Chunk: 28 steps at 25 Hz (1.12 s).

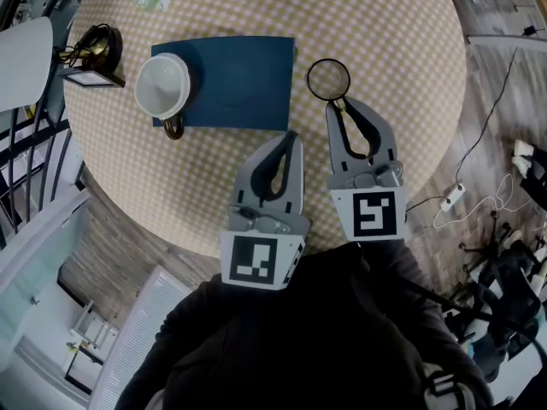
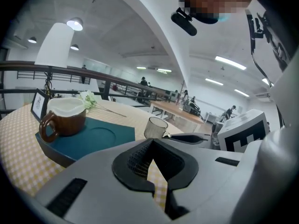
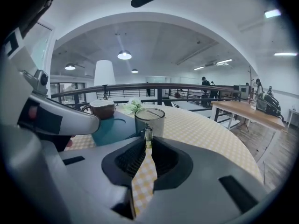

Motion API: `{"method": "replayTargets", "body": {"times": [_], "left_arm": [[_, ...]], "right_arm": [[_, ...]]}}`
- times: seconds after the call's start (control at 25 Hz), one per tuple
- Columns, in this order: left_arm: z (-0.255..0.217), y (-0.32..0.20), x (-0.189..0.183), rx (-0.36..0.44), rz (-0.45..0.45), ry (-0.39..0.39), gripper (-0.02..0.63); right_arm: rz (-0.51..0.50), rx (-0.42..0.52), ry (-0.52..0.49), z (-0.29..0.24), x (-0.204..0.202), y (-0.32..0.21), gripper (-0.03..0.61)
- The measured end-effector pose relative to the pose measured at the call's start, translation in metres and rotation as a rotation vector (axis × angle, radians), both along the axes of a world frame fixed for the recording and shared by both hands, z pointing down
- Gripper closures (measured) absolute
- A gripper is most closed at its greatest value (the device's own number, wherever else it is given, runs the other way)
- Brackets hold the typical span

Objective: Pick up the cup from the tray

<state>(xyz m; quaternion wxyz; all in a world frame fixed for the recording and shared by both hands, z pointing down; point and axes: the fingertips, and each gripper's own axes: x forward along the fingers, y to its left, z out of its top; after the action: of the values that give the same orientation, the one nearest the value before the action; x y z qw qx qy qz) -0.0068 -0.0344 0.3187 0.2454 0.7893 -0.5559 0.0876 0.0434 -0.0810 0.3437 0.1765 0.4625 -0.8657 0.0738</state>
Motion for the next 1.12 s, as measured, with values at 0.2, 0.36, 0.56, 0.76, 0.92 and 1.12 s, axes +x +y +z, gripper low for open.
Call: {"method": "replayTargets", "body": {"times": [0.2,0.36,0.56,0.76,0.92,1.12], "left_arm": [[0.007,0.001,0.008,-0.023,0.032,-0.008,0.609],[0.012,-0.001,0.010,-0.039,0.037,-0.016,0.609],[0.018,-0.002,0.012,-0.060,0.042,-0.014,0.609],[0.024,-0.005,0.008,-0.076,0.043,-0.011,0.609],[0.028,-0.006,0.007,-0.088,0.037,-0.008,0.609],[0.033,-0.008,0.002,-0.099,0.030,-0.005,0.610]], "right_arm": [[0.028,-0.034,0.013,0.014,0.012,0.002,0.540],[0.036,-0.050,0.014,0.025,0.016,0.000,0.540],[0.032,-0.073,0.027,0.038,0.019,0.000,0.540],[0.032,-0.103,0.040,0.051,0.017,-0.003,0.540],[0.024,-0.125,0.058,0.059,0.016,-0.004,0.540],[0.030,-0.173,0.070,0.071,0.014,-0.004,0.540]]}}
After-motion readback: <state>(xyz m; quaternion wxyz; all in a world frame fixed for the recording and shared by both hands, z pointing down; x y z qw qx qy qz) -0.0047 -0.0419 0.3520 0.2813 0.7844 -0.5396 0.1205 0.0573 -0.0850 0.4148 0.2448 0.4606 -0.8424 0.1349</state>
